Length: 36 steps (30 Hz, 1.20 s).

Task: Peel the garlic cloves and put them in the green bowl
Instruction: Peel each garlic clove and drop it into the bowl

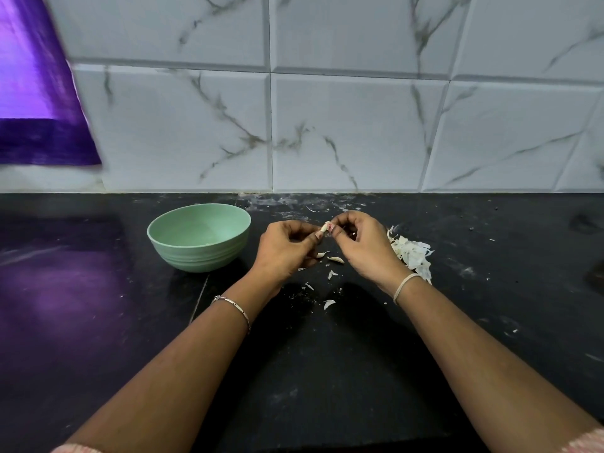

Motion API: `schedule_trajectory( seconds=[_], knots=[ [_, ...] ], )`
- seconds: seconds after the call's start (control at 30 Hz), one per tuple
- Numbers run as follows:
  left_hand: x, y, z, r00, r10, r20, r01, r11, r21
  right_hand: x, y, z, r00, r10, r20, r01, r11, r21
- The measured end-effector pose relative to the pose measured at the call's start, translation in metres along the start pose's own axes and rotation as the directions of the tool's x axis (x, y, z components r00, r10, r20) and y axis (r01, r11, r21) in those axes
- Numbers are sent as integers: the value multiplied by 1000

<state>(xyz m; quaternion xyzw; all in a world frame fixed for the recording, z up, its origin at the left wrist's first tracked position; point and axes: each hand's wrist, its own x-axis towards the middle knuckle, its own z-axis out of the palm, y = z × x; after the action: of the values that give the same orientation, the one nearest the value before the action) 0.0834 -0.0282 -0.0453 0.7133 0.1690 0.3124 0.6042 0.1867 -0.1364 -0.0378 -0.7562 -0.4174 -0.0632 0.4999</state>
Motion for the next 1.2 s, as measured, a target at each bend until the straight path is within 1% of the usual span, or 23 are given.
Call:
schedule_trajectory(
  seconds=[0.17, 0.27, 0.33, 0.4, 0.47, 0.53, 0.67, 0.7, 0.77, 0.83, 0.9, 0.97, 1.0, 1.03, 1.1, 1.2],
  knots=[
    [0, 1, 0, 1000, -14, 18, 14, 999, -37, 1, 3, -4, 995, -101, -9, 99, 984, -147],
    [-3, 4, 1, 997, -40, 59, 47, 992, -118, 3, 6, -11, 994, -110, -24, 100, 964, -245],
    [-5, 7, 2, 995, -48, 86, 62, 983, -171, 5, 9, -21, 997, -77, -20, 66, 939, -338],
    [-6, 9, 2, 992, -59, 108, 80, 974, -210, 9, 14, -36, 999, -17, 31, 29, 903, -430],
    [-7, 9, 3, 988, -77, 132, 106, 967, -230, 11, 20, -51, 993, 76, 95, -21, 877, -479],
    [-8, 9, 3, 982, -100, 159, 135, 964, -228, 10, 25, -61, 984, 131, 119, -52, 855, -516],
    [-11, 8, 6, 971, -129, 200, 168, 967, -192, 9, 26, -69, 989, 147, 24, -111, 835, -539],
    [-12, 8, 6, 971, -128, 201, 165, 969, -182, 9, 26, -69, 989, 149, 12, -121, 843, -525],
    [-13, 8, 7, 973, -128, 189, 161, 972, -169, 10, 27, -68, 991, 131, 36, -99, 876, -473],
    [-13, 8, 7, 976, -128, 175, 157, 974, -165, 11, 26, -63, 992, 86, 89, -49, 935, -352],
    [-13, 9, 7, 978, -128, 167, 155, 975, -161, 10, 18, -58, 989, 41, 143, -28, 996, -90],
    [-13, 9, 7, 978, -136, 161, 160, 975, -152, 7, 7, -53, 976, 13, 218, -55, 981, 188],
    [-13, 10, 7, 977, -140, 158, 164, 976, -146, 4, 3, -51, 967, -7, 253, -62, 963, 264],
    [-12, 10, 7, 978, -144, 153, 166, 976, -141, 3, 0, -48, 960, -38, 277, -46, 956, 290],
    [-11, 10, 6, 978, -151, 144, 171, 975, -141, 2, -1, -43, 953, -86, 290, 7, 965, 262],
    [-11, 11, 6, 977, -167, 134, 188, 969, -158, 3, 0, -36, 965, -92, 248, 40, 978, 206]
  ],
)
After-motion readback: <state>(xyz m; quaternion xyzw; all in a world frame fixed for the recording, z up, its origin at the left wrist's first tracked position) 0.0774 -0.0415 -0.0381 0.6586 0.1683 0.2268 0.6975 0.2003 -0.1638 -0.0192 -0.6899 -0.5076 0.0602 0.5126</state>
